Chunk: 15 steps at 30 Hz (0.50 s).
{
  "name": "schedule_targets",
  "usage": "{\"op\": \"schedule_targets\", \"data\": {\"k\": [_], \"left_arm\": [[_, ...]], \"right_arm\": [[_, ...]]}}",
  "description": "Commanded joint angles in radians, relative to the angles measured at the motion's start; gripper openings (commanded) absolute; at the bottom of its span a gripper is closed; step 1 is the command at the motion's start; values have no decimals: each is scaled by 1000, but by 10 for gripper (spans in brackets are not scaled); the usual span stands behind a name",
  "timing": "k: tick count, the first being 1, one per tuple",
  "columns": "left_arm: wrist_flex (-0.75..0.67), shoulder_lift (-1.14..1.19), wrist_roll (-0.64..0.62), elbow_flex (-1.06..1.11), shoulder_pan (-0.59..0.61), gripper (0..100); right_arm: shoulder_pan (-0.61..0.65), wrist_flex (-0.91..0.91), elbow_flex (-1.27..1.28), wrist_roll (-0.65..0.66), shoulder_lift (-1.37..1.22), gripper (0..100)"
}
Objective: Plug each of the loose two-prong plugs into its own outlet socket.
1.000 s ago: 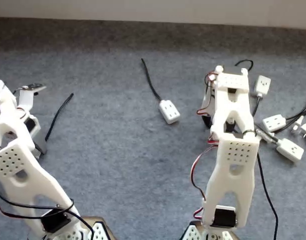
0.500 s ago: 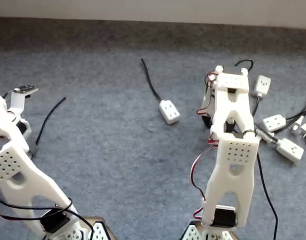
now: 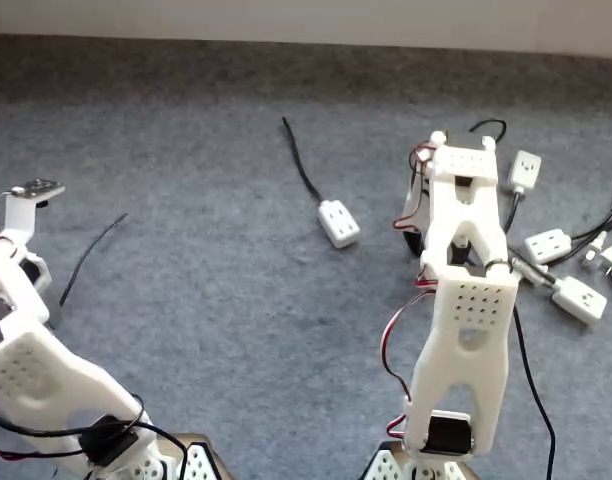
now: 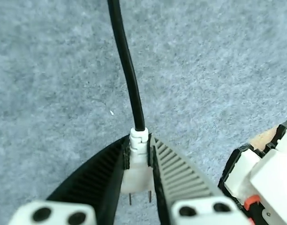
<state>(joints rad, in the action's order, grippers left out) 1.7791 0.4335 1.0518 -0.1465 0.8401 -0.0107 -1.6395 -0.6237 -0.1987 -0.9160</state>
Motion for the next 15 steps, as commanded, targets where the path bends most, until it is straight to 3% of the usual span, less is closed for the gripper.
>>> {"op": "schedule_targets", "data": {"k": [1, 3, 15], "left_arm": [[3, -114, 5, 30, -12, 136], [3, -124, 5, 51, -12, 175], [2, -122, 48, 59, 42, 161]], "right_arm": [[39, 16, 5, 23, -12, 221], [39, 15, 5, 23, -13, 221], [39, 15, 5, 23, -13, 221]]}}
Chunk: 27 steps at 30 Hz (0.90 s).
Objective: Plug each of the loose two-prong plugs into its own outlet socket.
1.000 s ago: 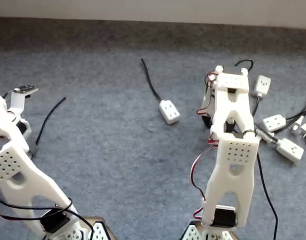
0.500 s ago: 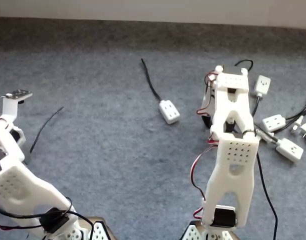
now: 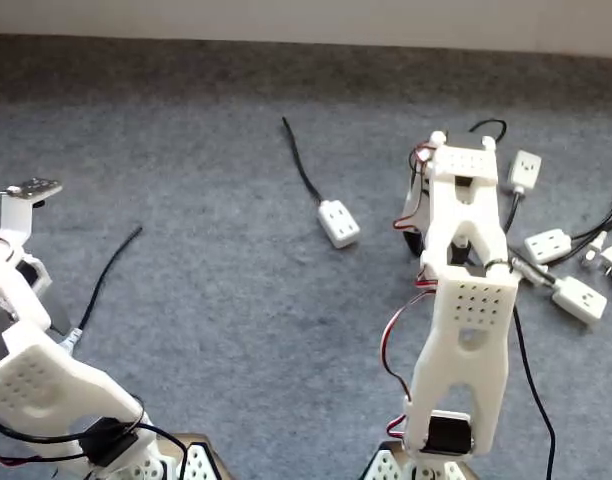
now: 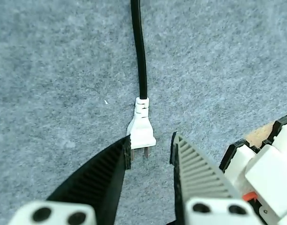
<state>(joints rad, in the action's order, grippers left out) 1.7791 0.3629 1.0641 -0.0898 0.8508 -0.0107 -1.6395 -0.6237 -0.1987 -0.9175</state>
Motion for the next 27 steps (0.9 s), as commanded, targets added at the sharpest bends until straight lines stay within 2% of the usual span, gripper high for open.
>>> {"op": "schedule_targets", "data": {"k": [1, 7, 27], "left_arm": [[2, -51, 57, 10, 45, 161], [-114, -51, 86, 84, 90, 161], [-212, -53, 89, 174, 85, 161]], "right_arm": [[39, 15, 5, 23, -12, 221], [39, 13, 5, 23, -12, 221], [39, 13, 5, 23, -12, 221]]}}
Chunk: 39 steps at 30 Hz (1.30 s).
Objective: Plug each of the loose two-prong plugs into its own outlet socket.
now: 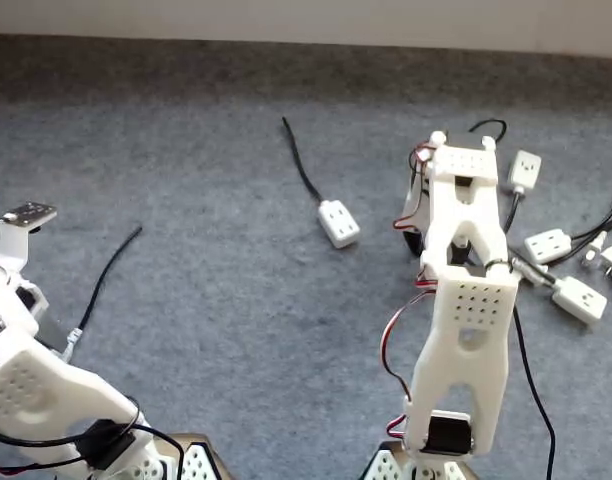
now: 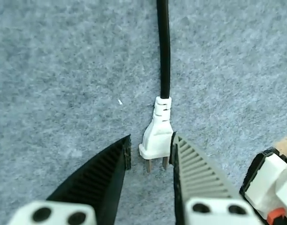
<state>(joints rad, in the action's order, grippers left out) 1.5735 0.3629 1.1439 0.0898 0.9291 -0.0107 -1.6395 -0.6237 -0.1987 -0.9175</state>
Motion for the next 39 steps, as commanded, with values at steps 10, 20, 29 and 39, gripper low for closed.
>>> {"op": "schedule_targets", "data": {"k": [10, 20, 29, 39], "left_arm": [[-34, -51, 11, 22, 25, 161], [-71, -51, 11, 59, 39, 161], [-78, -53, 64, 113, 51, 161], [-74, -51, 66, 116, 59, 130]], "right_arm": [[39, 13, 5, 23, -12, 221], [39, 13, 5, 23, -12, 221], [39, 13, 5, 23, -12, 221], [39, 13, 5, 23, -12, 221]]}}
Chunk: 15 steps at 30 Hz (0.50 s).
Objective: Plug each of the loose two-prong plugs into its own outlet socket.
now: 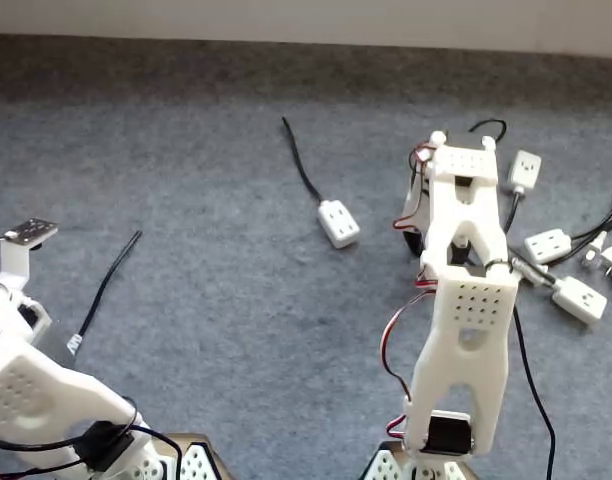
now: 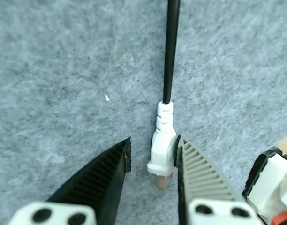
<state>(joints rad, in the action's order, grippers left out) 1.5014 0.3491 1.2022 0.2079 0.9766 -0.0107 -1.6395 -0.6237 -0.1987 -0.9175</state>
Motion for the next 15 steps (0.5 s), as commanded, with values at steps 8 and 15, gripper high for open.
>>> {"op": "schedule_targets", "data": {"k": [8, 15], "left_arm": [[-5, -39, 8, 77, -41, 70], [3, -48, 8, 87, -51, 34]], "right_arm": [[38, 13, 5, 23, -12, 221], [38, 13, 5, 23, -12, 221]]}}
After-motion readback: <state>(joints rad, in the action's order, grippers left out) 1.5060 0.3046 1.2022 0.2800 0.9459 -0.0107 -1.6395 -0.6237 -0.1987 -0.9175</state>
